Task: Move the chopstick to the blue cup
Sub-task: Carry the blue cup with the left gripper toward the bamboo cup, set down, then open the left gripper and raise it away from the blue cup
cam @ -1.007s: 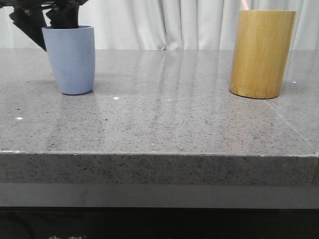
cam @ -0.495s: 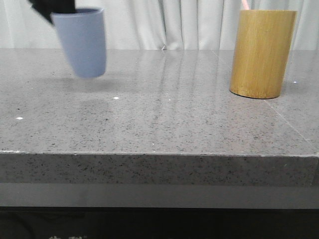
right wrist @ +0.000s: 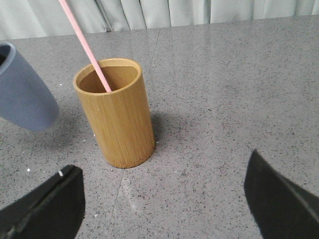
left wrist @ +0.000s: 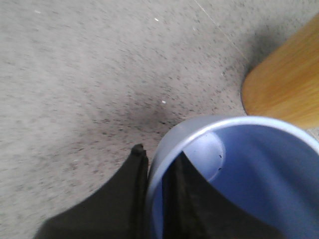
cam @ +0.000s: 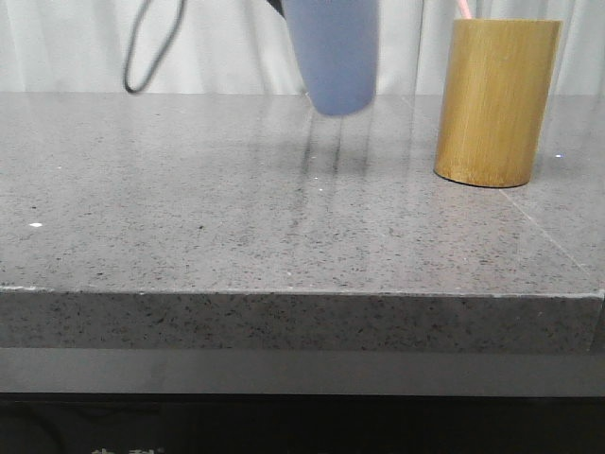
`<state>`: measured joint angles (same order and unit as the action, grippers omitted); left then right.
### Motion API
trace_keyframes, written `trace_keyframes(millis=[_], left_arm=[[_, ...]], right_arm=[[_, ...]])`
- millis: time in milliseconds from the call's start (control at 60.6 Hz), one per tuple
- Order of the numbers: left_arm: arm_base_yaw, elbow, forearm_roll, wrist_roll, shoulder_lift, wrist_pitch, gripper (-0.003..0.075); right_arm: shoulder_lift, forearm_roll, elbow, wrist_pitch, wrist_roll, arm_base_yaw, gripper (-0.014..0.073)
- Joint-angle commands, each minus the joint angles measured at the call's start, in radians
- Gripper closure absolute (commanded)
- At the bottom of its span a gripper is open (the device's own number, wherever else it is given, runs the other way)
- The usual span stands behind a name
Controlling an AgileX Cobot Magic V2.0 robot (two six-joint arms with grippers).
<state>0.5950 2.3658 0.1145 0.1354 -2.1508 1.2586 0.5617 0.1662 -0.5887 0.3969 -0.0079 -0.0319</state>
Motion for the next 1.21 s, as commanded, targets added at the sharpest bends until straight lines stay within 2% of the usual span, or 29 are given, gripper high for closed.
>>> trace_keyframes(millis=[0, 248, 347, 561, 628, 760, 809, 1189], left_arm=[[0.024, 0.04, 0.014, -0.023, 0.036, 0.022, 0.0738], [0.04, 0.031, 0.01, -0.023, 0.002, 0.022, 0.0735], [0.04, 0.029, 0.01, -0.023, 0.002, 0.022, 0.0701], [0.04, 0.029, 0.014, -0.023, 0.002, 0.022, 0.0507], [0.04, 0.029, 0.014, -0.023, 0.002, 0.022, 0.0433], [0.04, 0.029, 0.014, -0.047, 0.008, 0.022, 0.0233], [0.04, 0.029, 0.01, -0.062, 0.018, 0.022, 0.0199], [0.022, 0.028, -0.049, -0.084, 0.145, 0.022, 0.0192]], right_arm=[[0.007, -0.004, -0.034, -0.077, -0.008, 0.006, -0.0062], [0.007, -0.004, -0.034, -0.077, -0.008, 0.006, -0.0062], [0.007, -0.003, -0.034, -0.077, -0.008, 0.006, -0.0062], [0.007, -0.003, -0.034, -0.077, -0.008, 0.006, -0.0062], [0.007, -0.003, -0.034, -0.077, -0.008, 0.006, -0.0062], [0.007, -0.003, -0.034, -0.077, -0.008, 0.006, -0.0062], [0.007, -0.003, -0.034, -0.077, -0.008, 0.006, -0.0062], [0.007, -0.003, -0.034, -0.077, -0.008, 0.006, -0.0062]])
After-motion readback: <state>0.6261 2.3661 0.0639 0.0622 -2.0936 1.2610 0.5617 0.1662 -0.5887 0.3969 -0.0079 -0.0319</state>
